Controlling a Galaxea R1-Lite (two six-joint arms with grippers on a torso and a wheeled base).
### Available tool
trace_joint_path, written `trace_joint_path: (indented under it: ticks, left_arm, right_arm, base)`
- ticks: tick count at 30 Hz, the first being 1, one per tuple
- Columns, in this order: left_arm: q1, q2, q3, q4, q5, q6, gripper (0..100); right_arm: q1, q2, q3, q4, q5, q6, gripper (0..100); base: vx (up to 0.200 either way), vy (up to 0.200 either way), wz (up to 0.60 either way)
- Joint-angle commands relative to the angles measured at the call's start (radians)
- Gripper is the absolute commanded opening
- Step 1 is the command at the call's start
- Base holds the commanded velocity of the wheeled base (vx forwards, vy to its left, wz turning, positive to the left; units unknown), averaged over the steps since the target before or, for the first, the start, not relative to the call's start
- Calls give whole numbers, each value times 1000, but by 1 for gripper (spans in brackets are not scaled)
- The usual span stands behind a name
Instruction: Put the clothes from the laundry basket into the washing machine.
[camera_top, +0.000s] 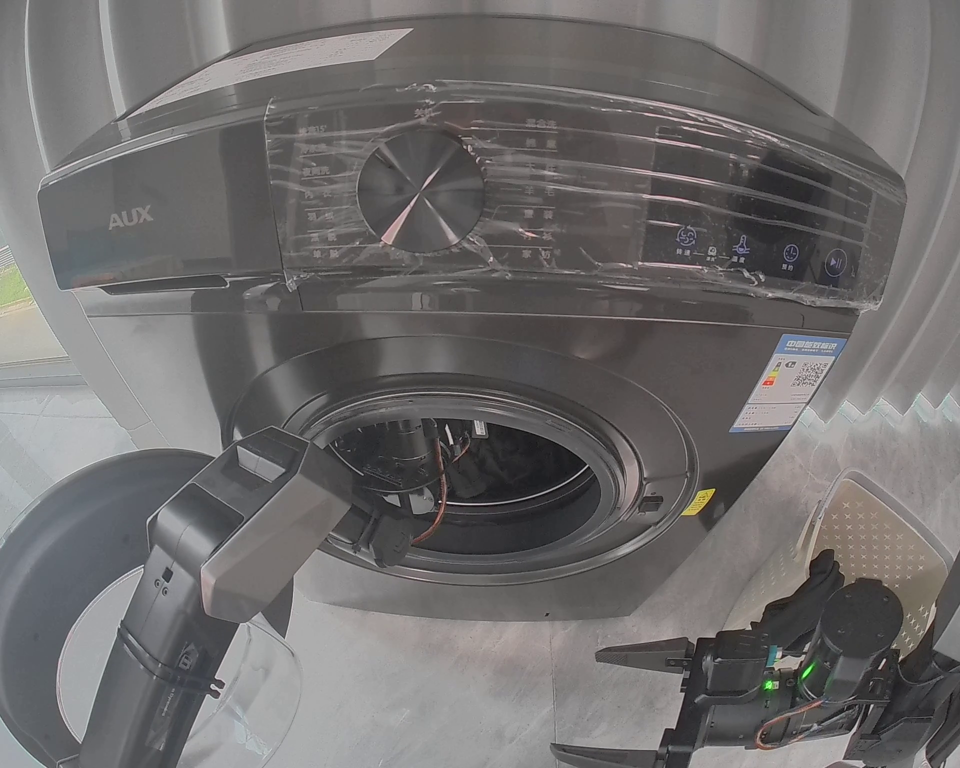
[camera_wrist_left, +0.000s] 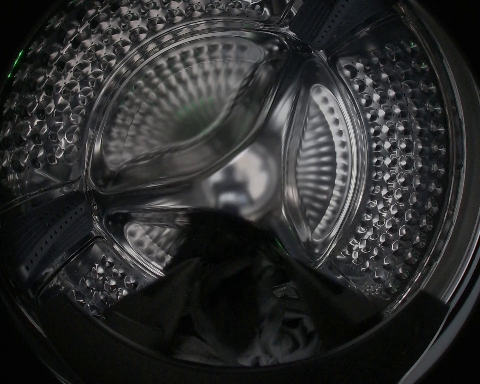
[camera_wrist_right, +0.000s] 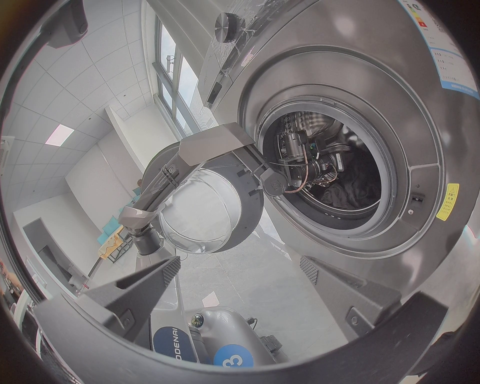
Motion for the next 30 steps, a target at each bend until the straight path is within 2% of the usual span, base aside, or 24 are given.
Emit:
trace_joint_path:
  ticks: [1, 5, 9, 10, 15, 18, 19, 22, 23, 25, 26, 30]
  left_arm:
    - [2, -2, 10, -6, 0, -3, 100]
    - [-5, -55, 99, -17, 0, -5, 100]
    - [-28, -120, 254, -21, -1, -5, 100]
    - [-51, -151, 335, -38, -1, -6, 100]
    - [-100, -187, 503, -116, 0, -31, 100]
    - [-106, -193, 536, -139, 0, -32, 100]
    - [-127, -224, 639, -198, 0, -34, 100]
    - [-150, -270, 726, -225, 0, -35, 100]
    - [-173, -316, 792, -241, 0, -41, 100]
    - [-187, -345, 832, -251, 0, -52, 100]
    - [-219, -404, 906, -273, 0, -74, 100]
    - [-298, -542, 1064, -328, 0, -109, 100]
  right_arm:
    - [1, -2, 16, 0, 0, 0, 100]
    - [-1, -3, 18, 0, 0, 0, 100]
    - [-1, -5, 18, 0, 0, 0, 100]
    - [-1, -5, 18, 0, 0, 0, 100]
    - [1, -3, 18, 0, 0, -2, 100]
    - [2, -5, 18, 0, 0, -2, 100]
    - [2, -8, 18, 0, 0, -2, 100]
    - [-1, -11, 18, 0, 0, -2, 100]
    - [-2, -14, 18, 0, 0, -2, 100]
    - [-2, -14, 18, 0, 0, -3, 100]
    - [-2, -17, 18, 0, 0, -3, 100]
    - [-1, -25, 18, 0, -1, -3, 100]
  base:
    - [0, 0, 0]
    - [0, 0, 0]
    - [0, 0, 0]
    - [0, 0, 0]
    - [0, 0, 0]
    - [0, 0, 0]
    - [0, 0, 0]
    - [0, 0, 0]
    - [0, 0, 0]
    - [0, 0, 0]
    - [0, 0, 0]
    - [0, 0, 0]
